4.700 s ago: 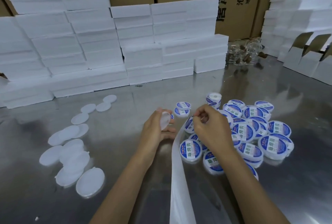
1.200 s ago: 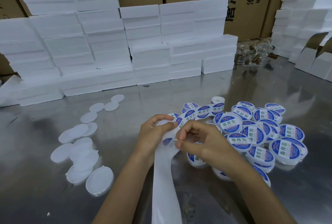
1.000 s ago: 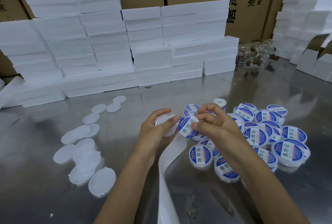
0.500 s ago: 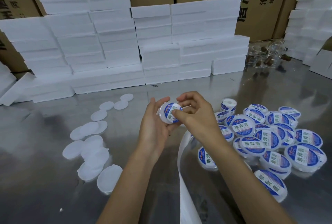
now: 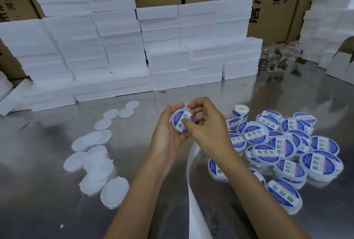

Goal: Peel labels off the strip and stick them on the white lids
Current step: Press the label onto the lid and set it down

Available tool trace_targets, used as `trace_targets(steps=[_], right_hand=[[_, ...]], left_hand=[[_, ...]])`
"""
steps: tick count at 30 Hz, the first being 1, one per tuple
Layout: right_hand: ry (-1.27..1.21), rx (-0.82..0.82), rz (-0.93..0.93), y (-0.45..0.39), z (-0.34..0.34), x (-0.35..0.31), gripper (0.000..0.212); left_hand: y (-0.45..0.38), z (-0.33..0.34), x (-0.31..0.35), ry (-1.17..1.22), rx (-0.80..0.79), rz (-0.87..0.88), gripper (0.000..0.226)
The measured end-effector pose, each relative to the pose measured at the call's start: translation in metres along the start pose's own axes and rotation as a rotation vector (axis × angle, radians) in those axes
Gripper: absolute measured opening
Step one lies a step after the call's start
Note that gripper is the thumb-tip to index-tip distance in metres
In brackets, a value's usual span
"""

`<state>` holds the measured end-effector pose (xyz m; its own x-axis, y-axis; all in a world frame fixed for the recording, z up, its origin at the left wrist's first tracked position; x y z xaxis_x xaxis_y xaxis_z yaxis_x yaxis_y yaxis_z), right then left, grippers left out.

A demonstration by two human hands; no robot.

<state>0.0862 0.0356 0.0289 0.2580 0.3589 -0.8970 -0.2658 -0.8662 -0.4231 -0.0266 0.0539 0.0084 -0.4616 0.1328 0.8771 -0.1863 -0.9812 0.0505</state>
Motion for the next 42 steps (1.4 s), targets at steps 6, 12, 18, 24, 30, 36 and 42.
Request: trace_targets(steps=[6, 12, 18, 24, 30, 36, 42], right_hand=[[0.219, 0.007, -0.122, 0.005, -0.001, -0.005, 0.034], [0.511, 0.066, -0.158, 0.009, -0.008, -0.002, 0.053], [0.685, 0.01, -0.212, 0.008, -0.004, 0.004, 0.051], [0.608, -0.003, -0.209, 0.003, -0.007, 0.007, 0.032], [0.775, 0.066, -0.181, 0.01, -0.01, 0.003, 0.064], [0.682, 0.136, -0.202, 0.008, -0.015, 0.006, 0.04], [0.577, 0.071, -0.113, 0.01, -0.014, 0.012, 0.041]], left_hand=[[0.001, 0.005, -0.003, -0.022, 0.008, -0.002, 0.033], [0.005, 0.006, -0.001, 0.153, 0.008, -0.034, 0.032], [0.004, 0.004, -0.001, 0.122, -0.044, -0.007, 0.038], [0.007, 0.008, -0.003, 0.057, -0.046, -0.038, 0.04], [0.007, 0.015, -0.008, 0.009, -0.082, -0.019, 0.056], [0.01, 0.02, -0.005, 0.006, -0.178, 0.002, 0.033], [0.006, 0.007, -0.001, -0.324, -0.02, 0.174, 0.022]])
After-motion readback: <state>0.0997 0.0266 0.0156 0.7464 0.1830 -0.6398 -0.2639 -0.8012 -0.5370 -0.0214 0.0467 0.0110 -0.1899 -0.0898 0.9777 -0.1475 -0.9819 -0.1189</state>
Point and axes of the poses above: each hand's wrist, its own y-axis away from the middle knuckle, its own z-axis out of the palm, x = y × z, the point moved 6 cm from there along -y, towards the middle knuckle, and after that the axes turned 1 degree about x, right-handed, at the moved point
